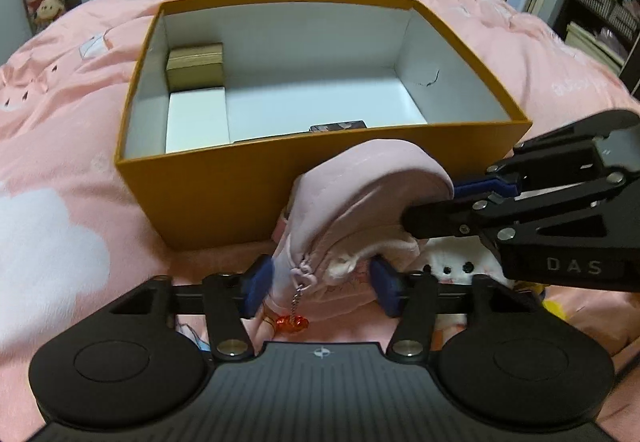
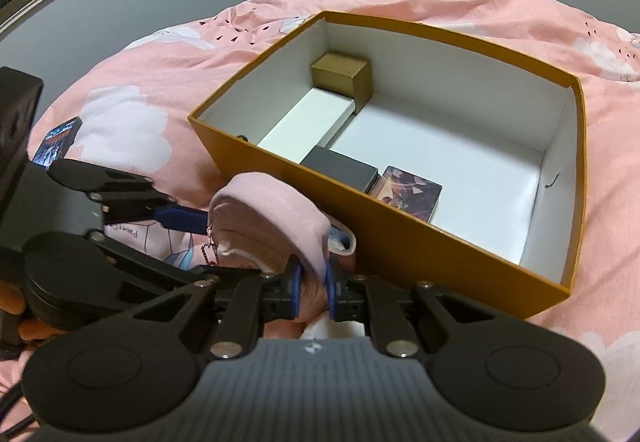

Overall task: Organize objects
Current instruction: 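Lift the pink pouch with the left tool while the right tool grasps the pink wallet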

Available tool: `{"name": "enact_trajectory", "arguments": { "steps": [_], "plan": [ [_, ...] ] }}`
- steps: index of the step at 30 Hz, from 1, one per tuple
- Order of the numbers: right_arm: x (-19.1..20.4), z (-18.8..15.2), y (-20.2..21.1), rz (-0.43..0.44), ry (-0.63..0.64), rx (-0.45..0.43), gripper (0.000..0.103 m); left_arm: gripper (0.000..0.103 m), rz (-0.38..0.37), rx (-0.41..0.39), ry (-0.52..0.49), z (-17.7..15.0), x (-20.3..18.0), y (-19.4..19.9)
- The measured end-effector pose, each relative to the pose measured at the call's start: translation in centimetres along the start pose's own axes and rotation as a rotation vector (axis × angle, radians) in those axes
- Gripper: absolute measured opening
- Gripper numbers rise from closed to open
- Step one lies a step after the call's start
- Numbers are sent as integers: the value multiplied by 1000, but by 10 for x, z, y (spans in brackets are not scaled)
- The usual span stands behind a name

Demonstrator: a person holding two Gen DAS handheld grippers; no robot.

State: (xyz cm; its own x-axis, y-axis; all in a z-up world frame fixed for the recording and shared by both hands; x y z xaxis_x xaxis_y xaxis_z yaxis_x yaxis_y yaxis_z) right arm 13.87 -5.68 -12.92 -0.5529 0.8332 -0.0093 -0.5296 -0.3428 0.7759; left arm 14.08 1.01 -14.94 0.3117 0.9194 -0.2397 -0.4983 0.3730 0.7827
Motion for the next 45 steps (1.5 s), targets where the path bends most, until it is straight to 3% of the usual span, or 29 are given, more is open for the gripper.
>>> {"name": "enact_trajectory", "arguments": {
  "steps": [2,5,13,22,28,32,37,41,45],
  "plan": [
    [0,0,0,-2,3,0,14,40,13,-3,-11,0,-1,1],
    [0,0,1,-12,8,-4,19,32,14,-15,17,-2,2,4],
    [-2,5,21,-9,29,-30,25,22,25,-18,150,-10,14,35],
    [-7,13,29,33,-38,-8,30,22,18,-49,253,-6,24,78],
    [-16,21,23,104,-201,54,35,22,19,-61,296,-3,29,94],
    [-17,23,12,158,-308,114,35,22,67,-64,303,0,41,104],
    [-7,17,-13,185,-340,223,35,22,75,-11,308,-3,49,88],
    [4,5,-39,124,-286,318,44,22,82,34,331,-11,53,62],
    [6,-3,-62,101,-273,386,45,22,128,52,330,-20,56,46]
  ]
}}
Point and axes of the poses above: each gripper's, at about its wrist camera, not at the fingertips, and y roughly against the way its jaws point, x to its left, z to its top, the point moved 10 cm from there along -y, roughly the way its jaws point, and after that the axes turned 12 degrees about -z, right-handed, at the moved point
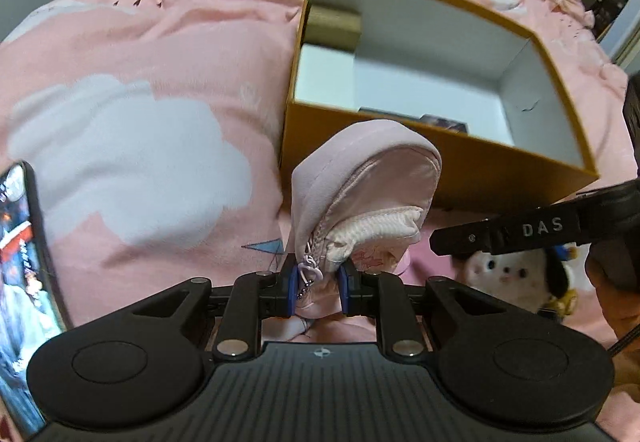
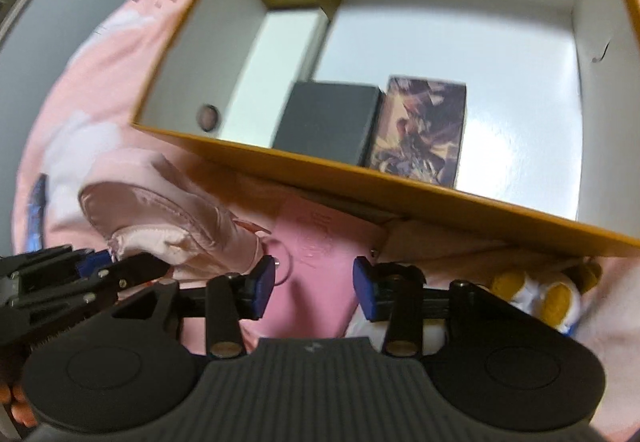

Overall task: Organize objects
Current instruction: 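Lift the pink pouch with the left tool while the right tool grasps the pink wallet, then carry the pink pouch and pink wallet over the orange box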

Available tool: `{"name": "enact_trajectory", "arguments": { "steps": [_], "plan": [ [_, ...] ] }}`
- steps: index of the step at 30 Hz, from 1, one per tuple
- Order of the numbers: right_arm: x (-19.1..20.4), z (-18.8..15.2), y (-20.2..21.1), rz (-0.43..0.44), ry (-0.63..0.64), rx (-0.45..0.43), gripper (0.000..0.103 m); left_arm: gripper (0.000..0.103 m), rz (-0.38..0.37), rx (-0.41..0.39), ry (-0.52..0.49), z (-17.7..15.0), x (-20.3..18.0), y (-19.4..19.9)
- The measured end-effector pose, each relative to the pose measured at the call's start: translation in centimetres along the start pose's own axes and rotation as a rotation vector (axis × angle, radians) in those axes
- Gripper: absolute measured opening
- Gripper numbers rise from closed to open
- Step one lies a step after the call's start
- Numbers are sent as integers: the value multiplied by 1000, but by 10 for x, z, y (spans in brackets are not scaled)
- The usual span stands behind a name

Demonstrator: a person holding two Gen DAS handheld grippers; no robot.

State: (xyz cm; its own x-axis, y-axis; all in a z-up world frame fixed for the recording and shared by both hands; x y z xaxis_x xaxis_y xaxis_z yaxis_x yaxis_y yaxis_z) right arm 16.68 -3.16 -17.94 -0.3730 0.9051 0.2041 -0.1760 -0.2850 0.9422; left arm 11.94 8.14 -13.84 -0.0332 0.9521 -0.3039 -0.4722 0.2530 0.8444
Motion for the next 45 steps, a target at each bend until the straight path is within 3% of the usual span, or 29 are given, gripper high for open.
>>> {"name": "enact_trajectory", "arguments": {
  "steps": [4,8,16,21,24,30,40,45],
  "plan": [
    [-1,0,-19,-21,24,47,47,21,3,-23,20,2,5,0],
    [3,1,-31,-14,38,84,65,21,-6,-32,39,3,8,0],
    [-4,-1,-49,35,-14,103,67,21,-13,-35,54,4,12,-2],
    [-8,-3,-28,18,6,54,36,21,-5,-34,49,3,12,-1],
    [-5,-5,-6,38,16,4,24,21,4,-35,48,3,13,-2],
    [6,-8,22,162,-17,-59,23,21,12,-36,56,3,16,-3],
    [14,-12,8,162,-36,-43,21,20,6,-44,55,3,16,-2],
    [16,-14,32,122,29,-109,19,20,-16,-72,42,2,9,10]
  ]
}}
Point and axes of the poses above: each gripper's, at about its wrist camera, not at the fingertips, and y roughly against the way its jaws point, x to its left, z to its top, the point moved 10 cm from there along -y, roughly the way its jaws point, and after that the axes turned 12 degrees about -z, right-handed, at the moved point
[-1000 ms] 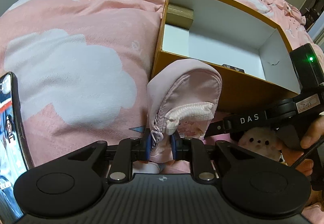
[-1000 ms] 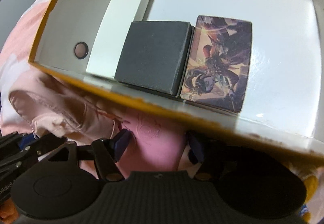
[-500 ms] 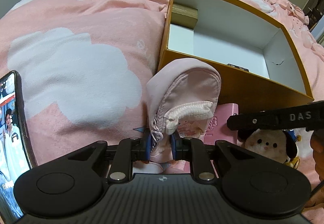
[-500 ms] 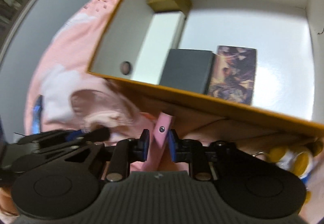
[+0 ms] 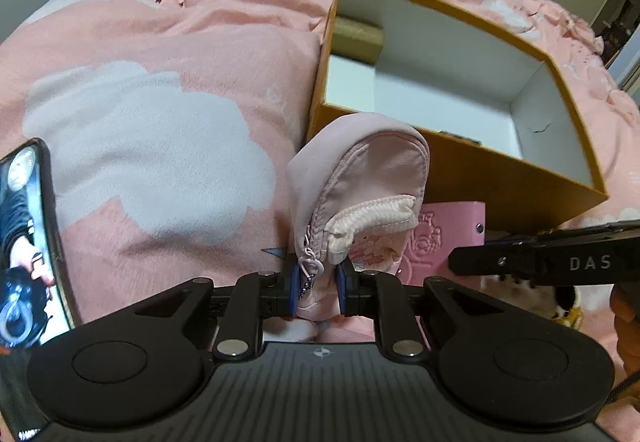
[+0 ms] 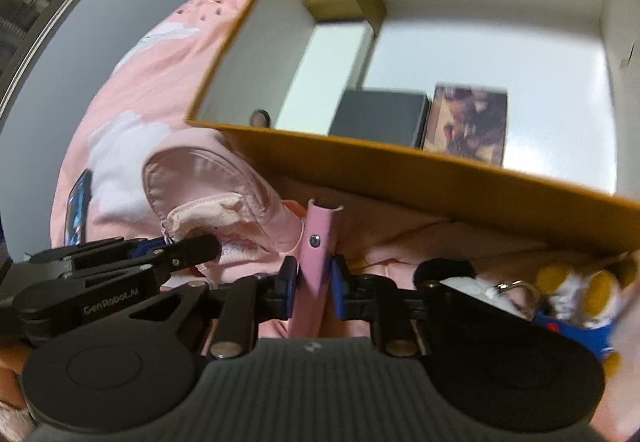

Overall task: Organize objects
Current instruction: 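Carry the pink pouch and pink wallet over the orange box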

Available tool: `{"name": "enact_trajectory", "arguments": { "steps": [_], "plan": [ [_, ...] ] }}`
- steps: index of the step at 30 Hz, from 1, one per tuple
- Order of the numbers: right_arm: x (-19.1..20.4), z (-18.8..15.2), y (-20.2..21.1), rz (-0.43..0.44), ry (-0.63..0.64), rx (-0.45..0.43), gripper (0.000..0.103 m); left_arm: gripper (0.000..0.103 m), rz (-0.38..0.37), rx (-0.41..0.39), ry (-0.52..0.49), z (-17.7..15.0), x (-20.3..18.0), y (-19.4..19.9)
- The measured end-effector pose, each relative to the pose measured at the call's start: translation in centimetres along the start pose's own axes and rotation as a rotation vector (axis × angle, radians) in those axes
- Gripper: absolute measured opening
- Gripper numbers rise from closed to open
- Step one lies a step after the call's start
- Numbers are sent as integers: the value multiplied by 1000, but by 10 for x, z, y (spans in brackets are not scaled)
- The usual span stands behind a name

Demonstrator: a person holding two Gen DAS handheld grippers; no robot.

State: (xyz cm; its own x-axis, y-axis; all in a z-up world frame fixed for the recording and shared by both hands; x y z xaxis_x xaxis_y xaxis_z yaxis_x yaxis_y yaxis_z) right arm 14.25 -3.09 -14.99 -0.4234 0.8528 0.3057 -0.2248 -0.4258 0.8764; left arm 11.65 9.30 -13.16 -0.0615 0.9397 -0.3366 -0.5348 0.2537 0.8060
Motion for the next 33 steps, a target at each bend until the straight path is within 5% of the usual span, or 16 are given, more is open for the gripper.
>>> {"name": "enact_trajectory", "arguments": {
  "steps": [9,19,33],
  "plan": [
    [-5,6,69,-37,77,-124,18,19,-122,-100,-62,12,-42,39],
    [-24,44,139,-69,38,-317,18,19,-226,-204,-114,63,-83,43],
    [-88,105,118,-157,-103,-379,18,19,-189,-143,-124,112,-86,-18]
  ]
}}
Point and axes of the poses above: each gripper's, at about its wrist camera, not at the fingertips, and y roughly against the way its jaws point, x to its left, z to its top, the point moved 10 cm from there along -y, roughly the way its jaws point, and after that the axes turned 12 degrees about -z, right-handed, at the moved point
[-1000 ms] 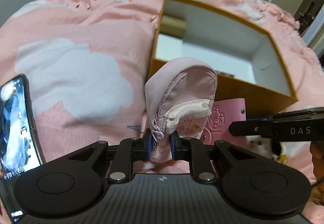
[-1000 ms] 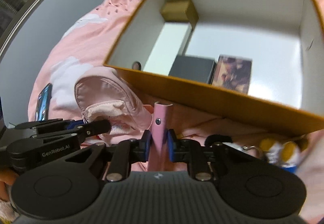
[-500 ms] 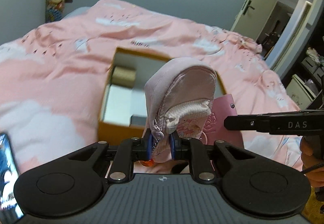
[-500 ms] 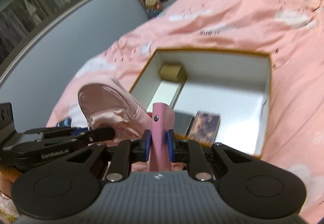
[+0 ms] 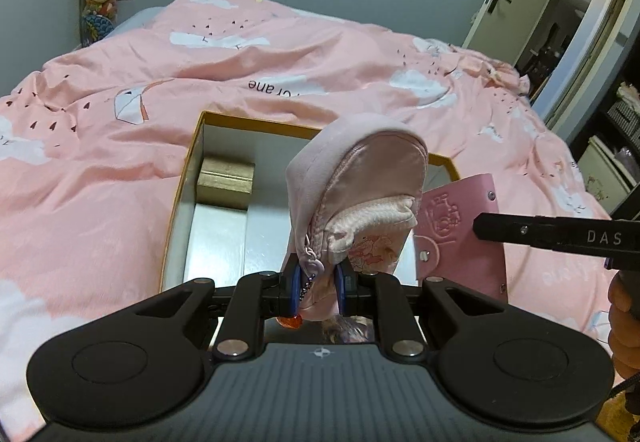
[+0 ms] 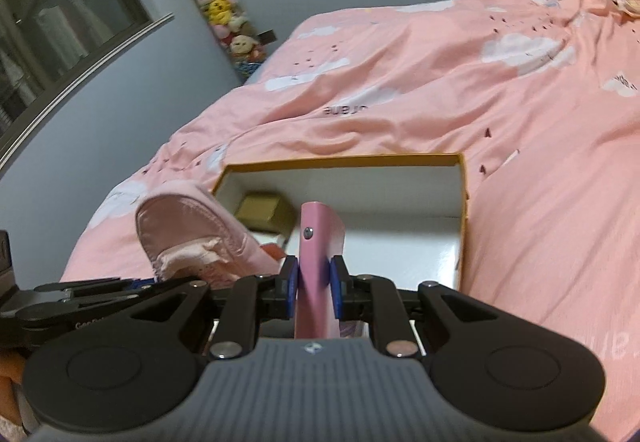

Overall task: Organize objects
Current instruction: 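Carry the pink pouch and pink wallet over the orange box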

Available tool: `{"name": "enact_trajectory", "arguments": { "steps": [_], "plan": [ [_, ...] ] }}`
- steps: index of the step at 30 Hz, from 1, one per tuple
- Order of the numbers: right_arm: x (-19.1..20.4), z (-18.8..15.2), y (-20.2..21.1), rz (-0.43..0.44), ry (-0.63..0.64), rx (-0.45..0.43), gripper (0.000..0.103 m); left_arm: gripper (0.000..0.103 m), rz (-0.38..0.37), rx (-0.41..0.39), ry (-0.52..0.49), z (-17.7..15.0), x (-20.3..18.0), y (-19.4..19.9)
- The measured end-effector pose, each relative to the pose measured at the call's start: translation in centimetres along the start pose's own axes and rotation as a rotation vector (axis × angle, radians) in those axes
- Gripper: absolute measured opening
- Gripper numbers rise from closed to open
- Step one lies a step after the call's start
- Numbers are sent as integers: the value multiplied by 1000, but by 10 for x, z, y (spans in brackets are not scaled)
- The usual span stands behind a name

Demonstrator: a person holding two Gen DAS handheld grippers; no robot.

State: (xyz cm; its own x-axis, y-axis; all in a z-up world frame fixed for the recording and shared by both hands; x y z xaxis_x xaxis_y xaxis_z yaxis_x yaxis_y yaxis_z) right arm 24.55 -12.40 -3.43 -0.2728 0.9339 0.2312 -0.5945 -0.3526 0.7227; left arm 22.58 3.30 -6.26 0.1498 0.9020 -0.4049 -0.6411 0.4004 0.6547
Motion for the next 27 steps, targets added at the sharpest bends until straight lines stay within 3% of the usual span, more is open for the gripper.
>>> {"name": "enact_trajectory", "arguments": {
  "steps": [12,18,23,27],
  "plan": [
    [-19,20,-61,-34,-56,42,18,19,-118,174,69,24,27,-63],
    [-20,26,-87,-20,-82,66,18,19,-59,284,73,19,45,-101],
    [-23,25,-112,-24,-111,85,18,20,18,365,62,10,60,-115],
    [-22,24,-129,15,-147,101,18,23,38,401,58,13,64,-118]
  ]
}}
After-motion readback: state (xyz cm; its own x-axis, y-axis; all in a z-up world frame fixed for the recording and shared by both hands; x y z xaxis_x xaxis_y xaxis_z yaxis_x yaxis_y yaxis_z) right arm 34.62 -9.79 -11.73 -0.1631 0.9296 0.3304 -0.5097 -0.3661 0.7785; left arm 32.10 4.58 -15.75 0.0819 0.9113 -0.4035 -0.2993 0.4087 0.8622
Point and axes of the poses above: each gripper's, at about its wrist camera, not at the fingertips, and y roughly against the way its jaws point, x to its left, z to its top, the point moved 10 cm from there along -y, roughly the way its jaws point, and after that the axes turned 12 degrees about -z, right-handed, at the moved point
